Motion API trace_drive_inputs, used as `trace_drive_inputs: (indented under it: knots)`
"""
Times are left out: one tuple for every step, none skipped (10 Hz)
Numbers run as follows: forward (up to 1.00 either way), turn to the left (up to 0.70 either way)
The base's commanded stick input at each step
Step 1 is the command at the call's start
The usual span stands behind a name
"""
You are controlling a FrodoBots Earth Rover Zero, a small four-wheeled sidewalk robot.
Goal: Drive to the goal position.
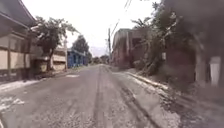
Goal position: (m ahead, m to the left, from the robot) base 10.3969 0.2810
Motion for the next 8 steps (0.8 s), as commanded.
trace_drive_inputs:
  knots:
    - [0.7,0.0]
    - [0.7,0.0]
    - [0.7,0.0]
    - [0.7,0.0]
    - [0.7,0.0]
    - [0.7,0.0]
    - [0.7,0.0]
    - [0.7,0.0]
